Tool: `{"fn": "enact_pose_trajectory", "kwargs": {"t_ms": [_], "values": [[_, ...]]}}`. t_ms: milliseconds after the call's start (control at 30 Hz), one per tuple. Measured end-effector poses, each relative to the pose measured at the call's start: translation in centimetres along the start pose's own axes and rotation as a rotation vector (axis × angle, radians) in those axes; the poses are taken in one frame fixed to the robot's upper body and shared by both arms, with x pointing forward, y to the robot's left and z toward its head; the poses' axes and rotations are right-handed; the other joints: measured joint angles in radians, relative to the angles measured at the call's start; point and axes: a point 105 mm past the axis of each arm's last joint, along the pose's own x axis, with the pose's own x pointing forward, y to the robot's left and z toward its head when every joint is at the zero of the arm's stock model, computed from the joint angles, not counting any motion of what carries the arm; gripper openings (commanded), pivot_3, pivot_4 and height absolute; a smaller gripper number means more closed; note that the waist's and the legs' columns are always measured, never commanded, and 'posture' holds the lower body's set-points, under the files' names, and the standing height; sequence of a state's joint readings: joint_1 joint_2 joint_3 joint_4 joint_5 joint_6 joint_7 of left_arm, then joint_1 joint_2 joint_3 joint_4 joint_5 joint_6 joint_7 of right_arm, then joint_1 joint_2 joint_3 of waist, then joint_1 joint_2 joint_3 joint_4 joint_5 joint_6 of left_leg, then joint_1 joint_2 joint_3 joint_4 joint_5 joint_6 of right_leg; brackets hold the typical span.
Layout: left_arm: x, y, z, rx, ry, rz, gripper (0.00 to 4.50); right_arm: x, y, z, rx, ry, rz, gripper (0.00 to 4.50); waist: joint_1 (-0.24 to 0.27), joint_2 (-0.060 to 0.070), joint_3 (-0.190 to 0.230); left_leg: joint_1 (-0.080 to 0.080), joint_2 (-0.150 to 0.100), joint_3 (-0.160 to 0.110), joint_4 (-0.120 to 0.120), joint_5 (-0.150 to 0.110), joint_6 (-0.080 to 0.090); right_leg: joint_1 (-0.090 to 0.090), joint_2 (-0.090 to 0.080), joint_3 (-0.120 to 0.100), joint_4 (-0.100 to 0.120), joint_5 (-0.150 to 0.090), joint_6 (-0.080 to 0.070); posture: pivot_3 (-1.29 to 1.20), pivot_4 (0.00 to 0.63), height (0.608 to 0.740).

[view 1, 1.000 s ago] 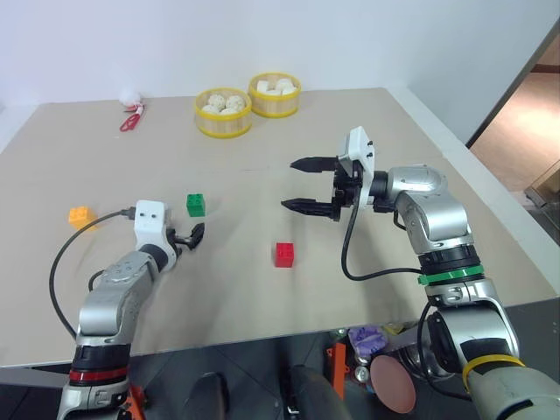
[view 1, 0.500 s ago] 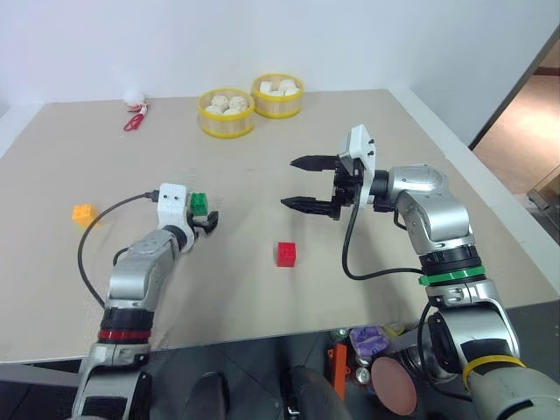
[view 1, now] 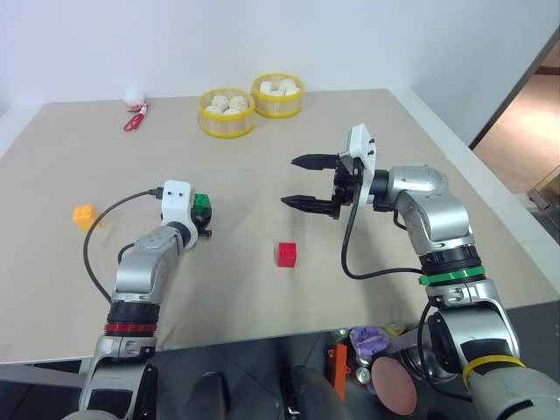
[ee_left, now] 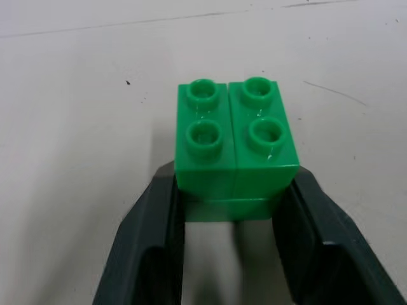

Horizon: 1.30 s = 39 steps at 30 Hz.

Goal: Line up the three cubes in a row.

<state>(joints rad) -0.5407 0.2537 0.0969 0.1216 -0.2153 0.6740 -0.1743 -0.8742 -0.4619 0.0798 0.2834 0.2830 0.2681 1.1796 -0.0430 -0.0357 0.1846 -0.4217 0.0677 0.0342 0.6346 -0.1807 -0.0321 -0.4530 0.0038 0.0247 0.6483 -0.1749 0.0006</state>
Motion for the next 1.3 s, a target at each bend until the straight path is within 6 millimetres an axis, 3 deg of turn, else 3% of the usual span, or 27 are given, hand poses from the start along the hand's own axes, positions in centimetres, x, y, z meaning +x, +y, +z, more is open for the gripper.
{"fn": "enact_pose_trajectory", "kwargs": {"t_ms": [200, 333, 433, 500, 600, 733, 867, 1300], "values": [[0.0, 0.3, 0.1, 0.038, -0.002, -0.011, 1.32, 0.0, -0.1, -0.3, 0.000, 0.003, -0.006, 4.50, 0.000, 0.000, 0.000, 0.000, 0.000, 0.000, 0.000, 0.000, 0.000, 0.000, 0.000, 0.000, 0.000, 0.000, 0.000, 0.00, 0.150, 0.740], [-0.6, -0.1, 2.3, 0.170, -0.129, -0.136, 1.32, 0.0, 0.1, -0.3, 0.002, 0.007, 0.013, 4.50, 0.000, 0.000, 0.000, 0.000, 0.000, 0.000, 0.000, 0.000, 0.000, -0.001, 0.000, 0.000, 0.000, 0.000, 0.000, 0.00, 0.150, 0.740], [-2.6, -1.0, 2.7, 0.317, -0.205, -0.329, 1.32, -0.9, 0.9, 0.0, 0.016, 0.031, 0.079, 4.50, -0.001, 0.000, 0.000, 0.000, 0.000, 0.000, -0.002, 0.000, 0.000, -0.001, 0.000, 0.001, 0.000, -0.001, -0.002, 0.00, 0.150, 0.740], [-4.5, -1.3, 1.5, 0.385, -0.202, -0.498, 1.32, -2.2, 2.6, -0.1, 0.021, 0.062, 0.162, 4.50, 0.000, 0.000, 0.000, 0.000, 0.000, 0.000, -0.004, -0.001, -0.002, -0.002, 0.000, 0.000, 0.000, -0.005, -0.002, 0.00, 0.150, 0.740], [-7.1, -2.0, -0.2, 0.402, -0.180, -0.730, 1.32, -3.6, 4.6, -1.2, 0.078, 0.103, 0.235, 4.50, 0.000, 0.000, 0.000, -0.001, 0.000, 0.000, -0.004, -0.002, -0.002, -0.003, -0.001, 0.000, 0.000, -0.006, -0.003, 0.00, 0.150, 0.740], [-8.8, -2.9, -0.3, 0.435, -0.199, -0.937, 1.32, -3.9, 6.7, -0.6, 0.108, 0.082, 0.305, 4.50, 0.000, 0.000, 0.000, -0.001, 0.000, 0.000, -0.001, -0.002, -0.002, -0.002, -0.001, -0.001, 0.000, -0.007, -0.005, 0.00, 0.150, 0.740], [-8.6, -3.3, -1.1, 0.430, -0.172, -1.036, 1.32, -4.0, 7.6, -0.4, 0.106, 0.081, 0.310, 4.50, 0.000, 0.000, 0.000, -0.001, 0.000, 0.000, 0.002, -0.001, -0.001, -0.001, -0.001, 0.000, 0.000, -0.007, -0.004, 0.00, 0.150, 0.740], [-6.3, -5.5, -2.5, 0.483, -0.115, -1.233, 1.32, -4.1, 7.7, -0.3, 0.104, 0.082, 0.241, 4.50, 0.000, 0.000, 0.000, -0.002, -0.001, -0.002, 0.001, -0.002, 0.001, -0.001, 0.001, 0.001, 0.000, -0.005, -0.002, 0.00, 0.150, 0.740]]}}
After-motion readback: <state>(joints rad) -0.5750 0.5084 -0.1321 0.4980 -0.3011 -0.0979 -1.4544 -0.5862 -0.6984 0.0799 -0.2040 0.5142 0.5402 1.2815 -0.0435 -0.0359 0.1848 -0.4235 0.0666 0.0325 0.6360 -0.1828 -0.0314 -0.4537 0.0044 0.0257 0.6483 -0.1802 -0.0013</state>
